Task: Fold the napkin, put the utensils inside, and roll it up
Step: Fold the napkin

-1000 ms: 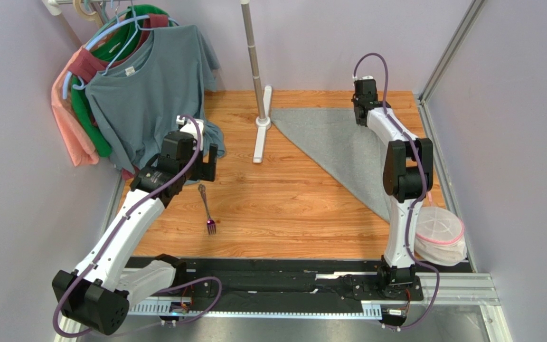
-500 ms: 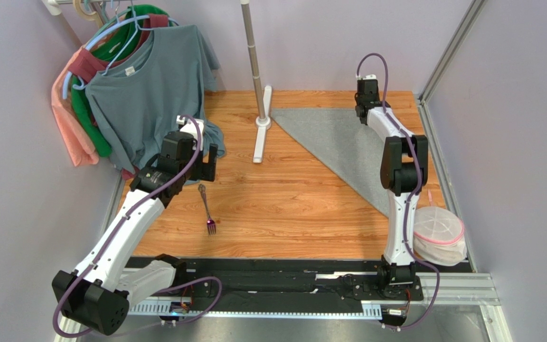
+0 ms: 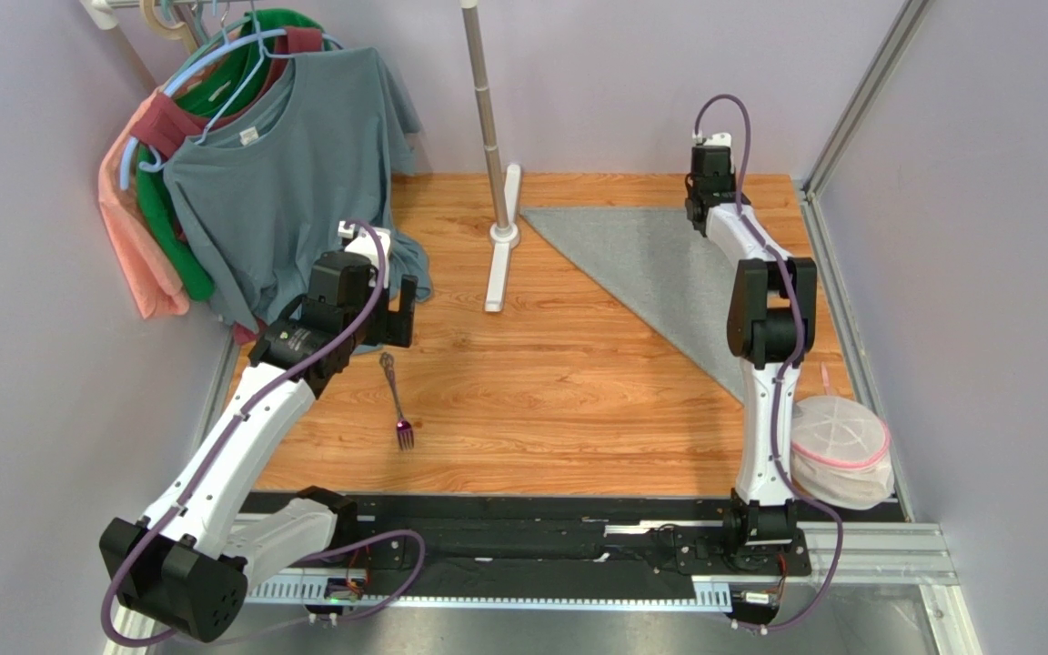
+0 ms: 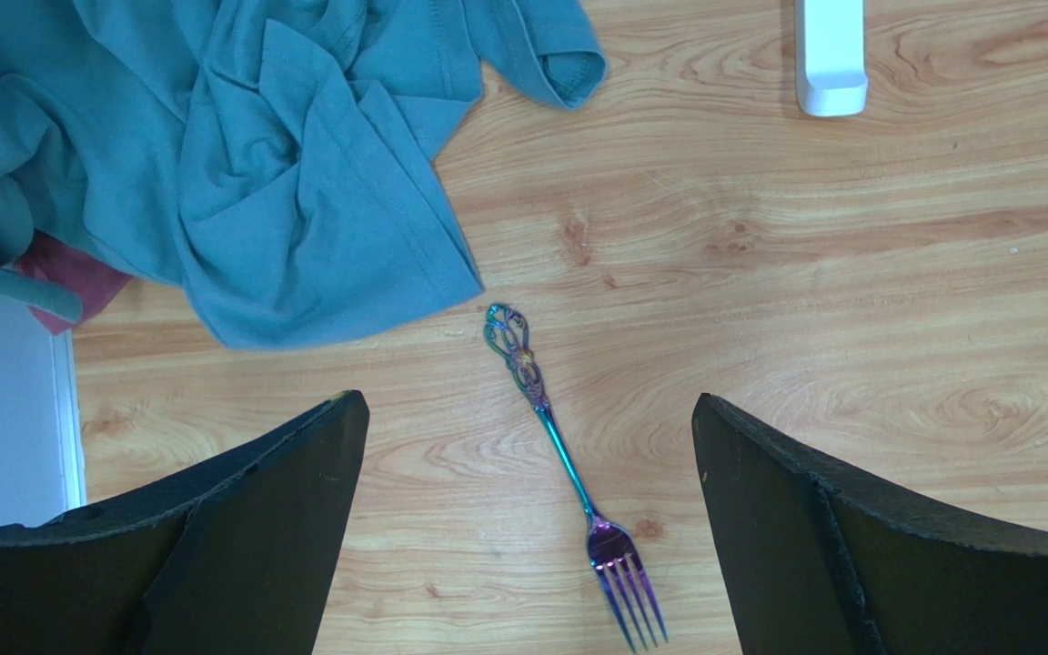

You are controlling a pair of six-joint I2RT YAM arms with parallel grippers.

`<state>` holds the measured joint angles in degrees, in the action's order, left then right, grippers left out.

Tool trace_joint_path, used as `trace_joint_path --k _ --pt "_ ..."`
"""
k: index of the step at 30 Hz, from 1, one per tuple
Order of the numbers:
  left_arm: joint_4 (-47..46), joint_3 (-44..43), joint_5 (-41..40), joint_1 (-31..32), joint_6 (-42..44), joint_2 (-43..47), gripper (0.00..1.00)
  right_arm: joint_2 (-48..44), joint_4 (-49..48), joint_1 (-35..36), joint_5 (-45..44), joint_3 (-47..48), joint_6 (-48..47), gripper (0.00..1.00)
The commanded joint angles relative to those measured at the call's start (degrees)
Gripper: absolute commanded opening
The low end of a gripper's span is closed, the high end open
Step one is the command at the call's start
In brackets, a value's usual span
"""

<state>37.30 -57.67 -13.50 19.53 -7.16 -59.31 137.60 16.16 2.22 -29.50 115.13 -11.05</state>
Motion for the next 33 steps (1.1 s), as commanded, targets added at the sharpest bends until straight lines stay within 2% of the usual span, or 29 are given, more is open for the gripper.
trace_joint_path --k 1,21,33 --pt "-1.9 0.4 -0.6 0.2 1.1 0.4 0.98 1.8 -4.0 -1.1 -1.9 4.8 -0.7 0.00" --pt "-2.0 0.3 -0.3 0.2 1.1 0.0 0.98 8.5 -1.3 -4.2 -1.4 14.8 1.3 0.00" --pt "-2.0 0.3 -0.1 0.2 1.2 0.1 0.98 10.9 1.2 -4.2 3.0 18.9 -0.6 0.00"
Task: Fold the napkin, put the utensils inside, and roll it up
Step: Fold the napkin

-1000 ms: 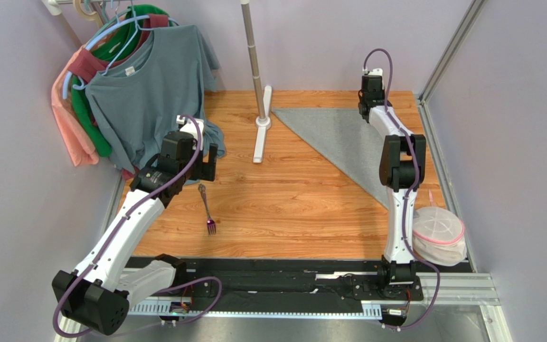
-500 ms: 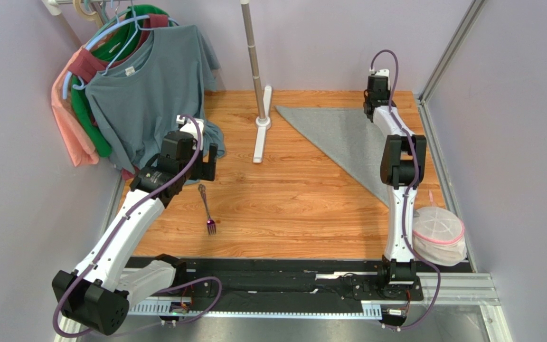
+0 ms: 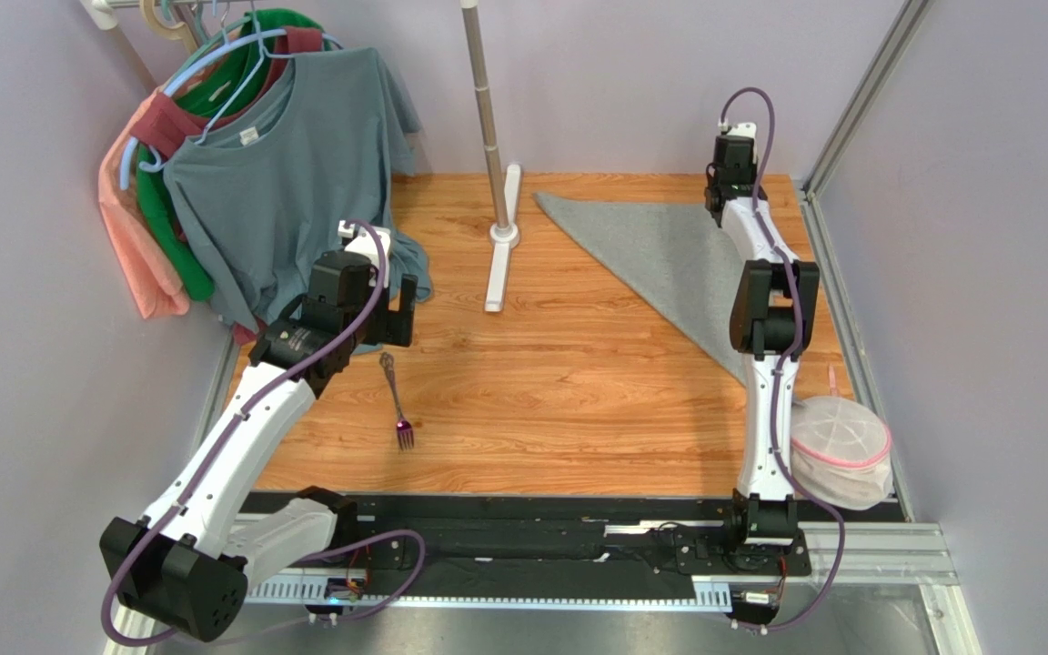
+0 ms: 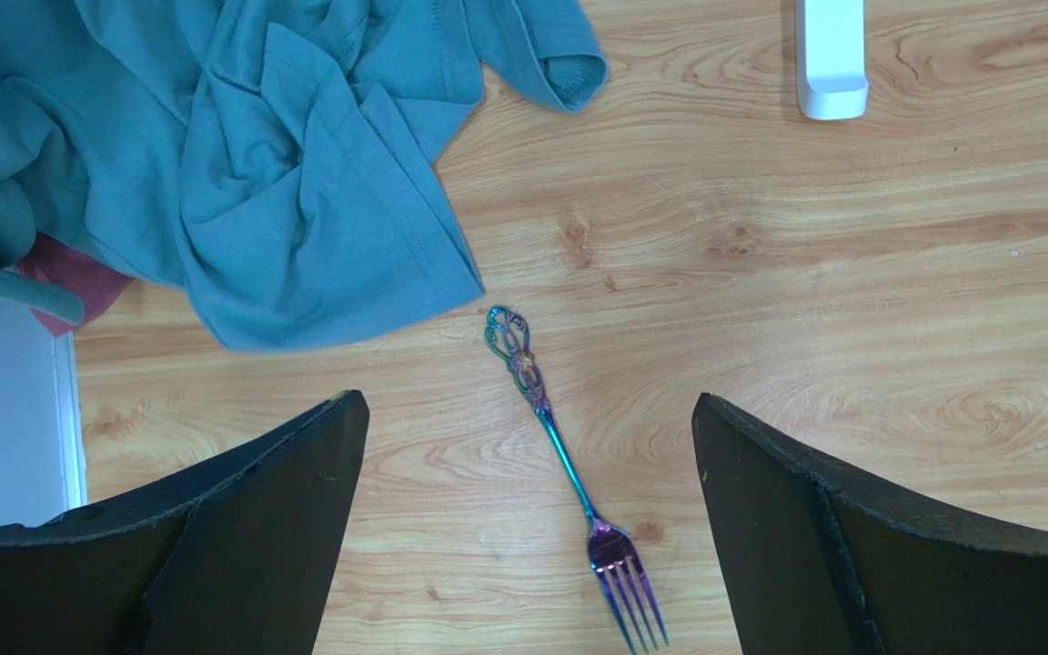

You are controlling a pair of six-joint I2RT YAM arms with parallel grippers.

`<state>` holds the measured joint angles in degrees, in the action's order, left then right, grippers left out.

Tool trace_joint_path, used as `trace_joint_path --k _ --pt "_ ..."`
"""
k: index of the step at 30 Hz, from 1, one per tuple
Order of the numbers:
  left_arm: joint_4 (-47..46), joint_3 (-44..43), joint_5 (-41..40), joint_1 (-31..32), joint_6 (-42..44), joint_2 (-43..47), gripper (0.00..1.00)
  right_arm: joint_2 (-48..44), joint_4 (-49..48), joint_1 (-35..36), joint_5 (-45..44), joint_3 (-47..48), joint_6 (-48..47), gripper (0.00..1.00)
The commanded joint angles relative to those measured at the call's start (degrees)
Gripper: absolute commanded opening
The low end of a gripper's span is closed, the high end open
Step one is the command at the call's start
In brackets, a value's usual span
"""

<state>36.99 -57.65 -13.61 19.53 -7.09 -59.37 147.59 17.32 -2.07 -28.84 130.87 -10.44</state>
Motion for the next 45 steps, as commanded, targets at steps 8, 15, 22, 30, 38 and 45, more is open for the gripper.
trace_joint_path --k 8,15,22,30,38,45 --pt "-1.7 0.3 0.2 0.2 0.9 0.3 0.98 1.2 0.9 0.1 3.9 3.8 -2.2 0.00" --pt "-1.6 0.3 0.2 0.2 1.0 0.3 0.98 -1.2 0.3 0.2 3.2 1.9 -2.4 0.75" --pt "-1.7 0.2 1.1 0.3 0.9 1.0 0.98 -17.8 -3.0 1.3 12.8 -16.4 -2.1 0.76" --pt "-1.8 0.2 2.6 0.2 0.3 2.4 0.98 -37.7 -2.7 10.4 20.6 -42.2 2.8 0.64" --pt "-2.1 0.8 5.8 0.2 -0.2 4.7 0.98 -39.7 -3.1 15.9 22.2 -53.9 4.0 0.56" --pt "-2.2 0.9 6.5 0.2 -0.5 5.7 0.98 -37.7 -2.6 17.3 21.5 -55.5 3.2 0.58"
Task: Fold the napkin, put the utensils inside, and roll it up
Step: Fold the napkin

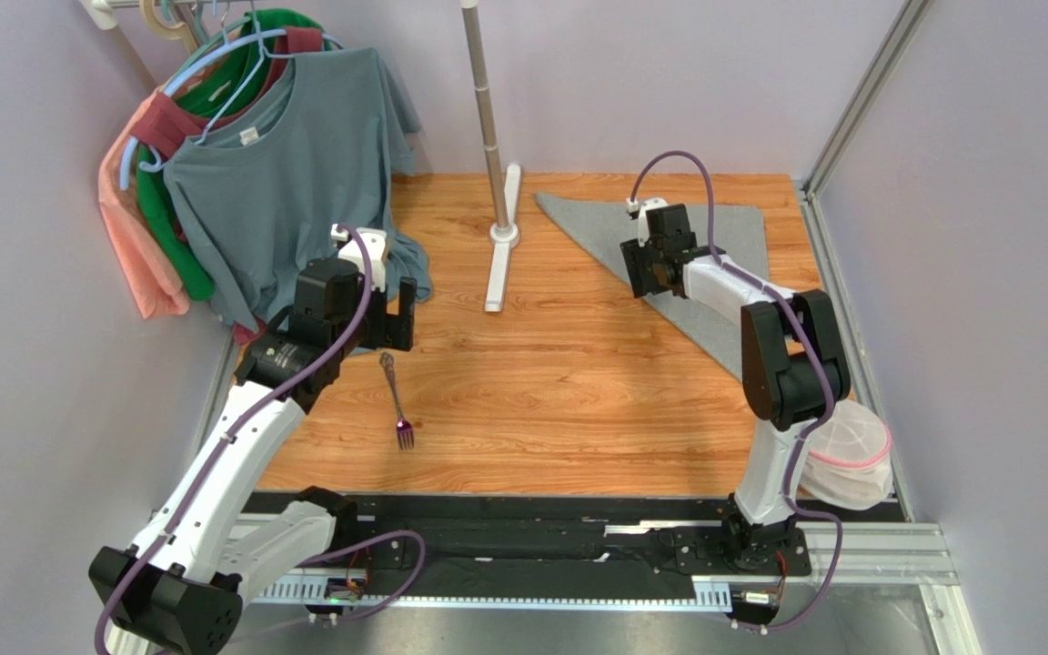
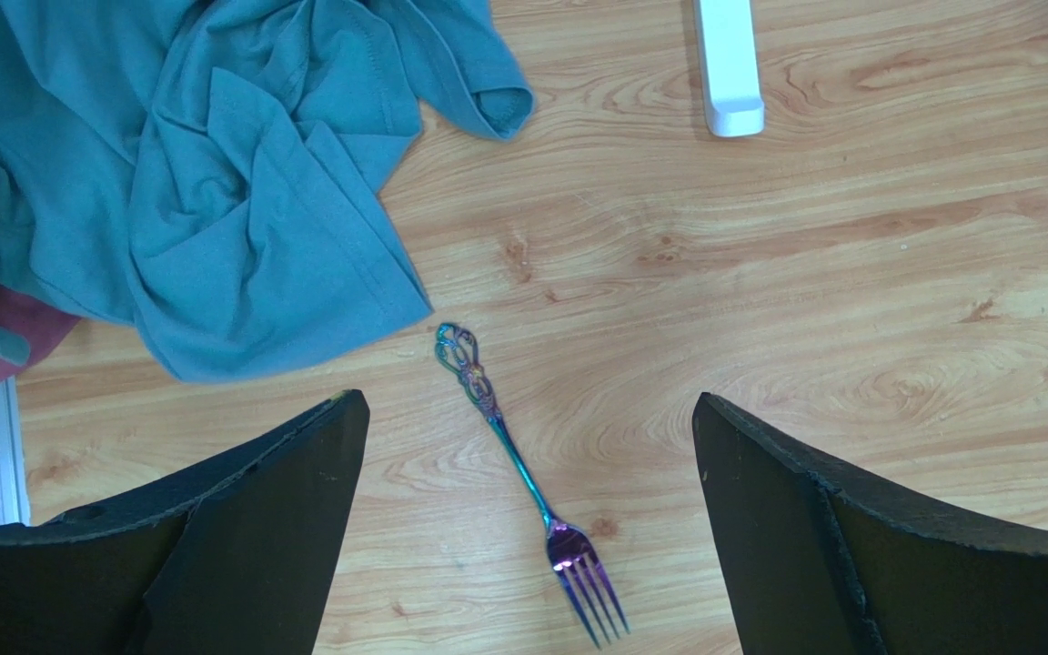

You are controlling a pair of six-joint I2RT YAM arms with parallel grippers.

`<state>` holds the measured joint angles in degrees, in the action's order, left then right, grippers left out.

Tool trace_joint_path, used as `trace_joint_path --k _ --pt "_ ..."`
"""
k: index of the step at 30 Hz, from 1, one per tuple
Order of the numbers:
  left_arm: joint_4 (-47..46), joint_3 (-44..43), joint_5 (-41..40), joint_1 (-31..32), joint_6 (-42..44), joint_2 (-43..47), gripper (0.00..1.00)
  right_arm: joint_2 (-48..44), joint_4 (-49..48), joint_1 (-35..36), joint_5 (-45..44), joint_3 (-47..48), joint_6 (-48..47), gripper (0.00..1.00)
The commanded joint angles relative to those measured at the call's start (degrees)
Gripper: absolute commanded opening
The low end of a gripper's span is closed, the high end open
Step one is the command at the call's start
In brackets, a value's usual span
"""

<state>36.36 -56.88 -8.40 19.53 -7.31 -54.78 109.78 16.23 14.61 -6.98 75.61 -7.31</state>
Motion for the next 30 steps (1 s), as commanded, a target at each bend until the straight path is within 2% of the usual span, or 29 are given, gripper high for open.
trace_joint_path --k 1,7,26,30 --pt "-1.5 0.1 1.3 0.2 -0.2 1.0 0.98 0.3 -1.4 0.7 -0.3 -0.4 0.0 0.58" --pt "-1.5 0.1 1.7 0.2 -0.3 0.9 0.98 1.2 1.7 1.2 -0.2 0.0 -0.1 0.47" --pt "-1.7 0.1 3.0 0.2 -0.7 1.0 0.98 2.6 7.3 1.5 -5.2 -0.2 1.2 0.45" --pt "-1.7 0.1 2.7 0.3 -0.7 1.3 0.98 3.5 8.7 1.5 -5.0 0.5 1.2 0.41"
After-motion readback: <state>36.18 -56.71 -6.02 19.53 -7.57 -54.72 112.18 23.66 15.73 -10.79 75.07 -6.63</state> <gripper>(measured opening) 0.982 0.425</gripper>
